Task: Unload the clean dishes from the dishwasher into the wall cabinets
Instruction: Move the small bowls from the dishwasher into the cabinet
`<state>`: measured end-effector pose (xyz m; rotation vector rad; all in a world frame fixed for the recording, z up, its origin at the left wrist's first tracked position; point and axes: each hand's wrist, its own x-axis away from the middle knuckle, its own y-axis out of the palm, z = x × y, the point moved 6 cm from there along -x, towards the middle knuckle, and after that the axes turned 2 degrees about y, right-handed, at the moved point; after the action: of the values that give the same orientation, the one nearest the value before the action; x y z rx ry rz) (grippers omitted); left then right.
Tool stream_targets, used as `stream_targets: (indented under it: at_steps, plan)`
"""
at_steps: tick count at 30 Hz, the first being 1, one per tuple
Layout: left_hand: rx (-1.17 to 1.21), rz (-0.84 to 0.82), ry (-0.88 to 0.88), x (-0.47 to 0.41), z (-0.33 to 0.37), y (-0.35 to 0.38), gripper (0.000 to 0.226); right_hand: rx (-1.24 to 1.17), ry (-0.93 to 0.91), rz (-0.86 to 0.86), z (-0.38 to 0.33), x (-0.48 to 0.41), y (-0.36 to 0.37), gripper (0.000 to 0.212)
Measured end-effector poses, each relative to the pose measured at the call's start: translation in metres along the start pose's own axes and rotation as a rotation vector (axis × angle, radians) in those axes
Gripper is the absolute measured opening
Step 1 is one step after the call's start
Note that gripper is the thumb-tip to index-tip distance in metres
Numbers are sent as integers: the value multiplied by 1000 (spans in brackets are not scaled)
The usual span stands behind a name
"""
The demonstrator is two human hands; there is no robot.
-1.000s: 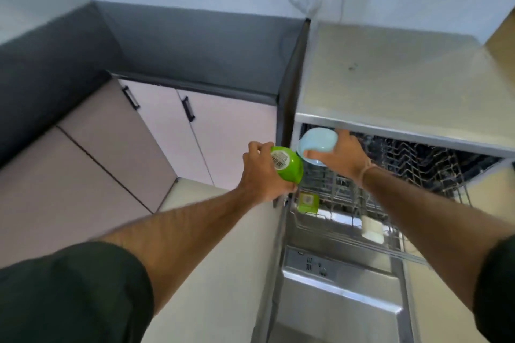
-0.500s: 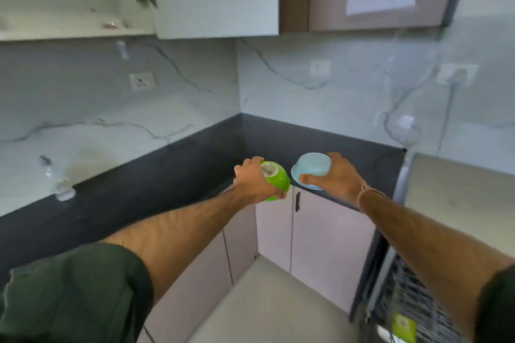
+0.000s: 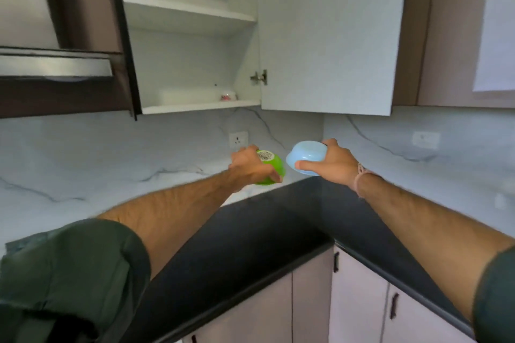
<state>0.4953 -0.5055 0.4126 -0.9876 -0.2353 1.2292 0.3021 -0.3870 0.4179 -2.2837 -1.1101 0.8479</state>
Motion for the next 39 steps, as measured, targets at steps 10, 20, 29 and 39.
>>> stream_targets:
  at_steps: [10,20,29,39]
  plan:
    - [-41,260,-165,-145,-17,-115,101,8,-220,-106,-89,-185,27,87]
    - [-137,374,-334,-246,-66,-148,103,-2,-357,-159,-142,-321,95,97]
    - [-211,394,-396,-352,-130,-152,99,72,-398,-216,-181,-426,192,104]
    - [-134,173,-468,-451,-197,-156,78,358,-391,-307,-221,-527,279,103]
